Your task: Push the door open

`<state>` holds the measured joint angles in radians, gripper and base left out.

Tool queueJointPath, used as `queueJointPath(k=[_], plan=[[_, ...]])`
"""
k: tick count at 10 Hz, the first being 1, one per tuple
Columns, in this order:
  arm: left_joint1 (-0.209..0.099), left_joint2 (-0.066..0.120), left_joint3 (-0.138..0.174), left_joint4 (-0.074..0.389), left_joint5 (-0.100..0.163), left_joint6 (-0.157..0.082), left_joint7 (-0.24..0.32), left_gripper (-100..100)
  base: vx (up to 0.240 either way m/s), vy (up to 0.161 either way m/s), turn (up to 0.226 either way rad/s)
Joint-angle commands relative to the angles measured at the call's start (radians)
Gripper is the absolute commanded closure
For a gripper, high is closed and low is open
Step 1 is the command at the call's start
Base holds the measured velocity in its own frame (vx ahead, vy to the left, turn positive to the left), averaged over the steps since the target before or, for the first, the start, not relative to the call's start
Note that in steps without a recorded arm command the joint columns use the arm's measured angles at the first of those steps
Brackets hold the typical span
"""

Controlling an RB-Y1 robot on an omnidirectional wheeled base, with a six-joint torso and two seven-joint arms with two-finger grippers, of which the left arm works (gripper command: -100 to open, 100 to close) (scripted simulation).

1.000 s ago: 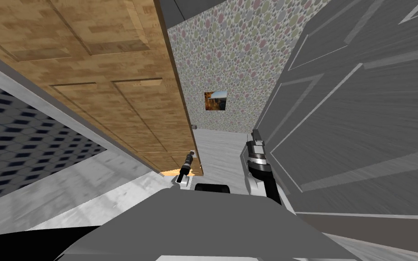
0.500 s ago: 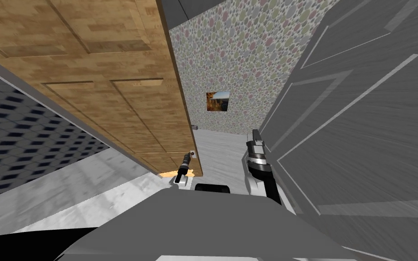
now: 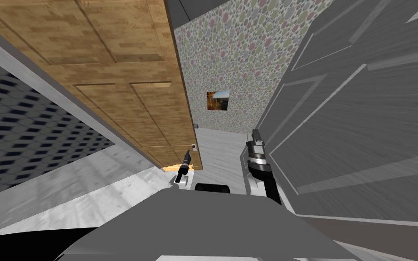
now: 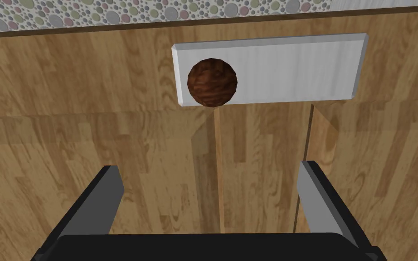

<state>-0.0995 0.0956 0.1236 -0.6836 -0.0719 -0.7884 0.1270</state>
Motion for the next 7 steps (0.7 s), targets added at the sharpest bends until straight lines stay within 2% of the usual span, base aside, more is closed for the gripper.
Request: queueJointPath(k=[1,3,4,7], plan=[[0.003,-0.003,-0.003,-0.007,-0.001,0.004,0.002,-100,-0.235,-0.083,0.042],[0.003,-0.005,-0.004,-0.01,-0.002,0.006,0.002,-100,-0.166,-0.036,0.018],[0.005,-0.004,-0.001,-0.008,-0.001,0.002,0.0,-100,0.086,-0.003,-0.026],[0.007,-0.004,0.004,-0.005,0.001,-0.006,-0.004,-100,0.188,0.011,-0.022]])
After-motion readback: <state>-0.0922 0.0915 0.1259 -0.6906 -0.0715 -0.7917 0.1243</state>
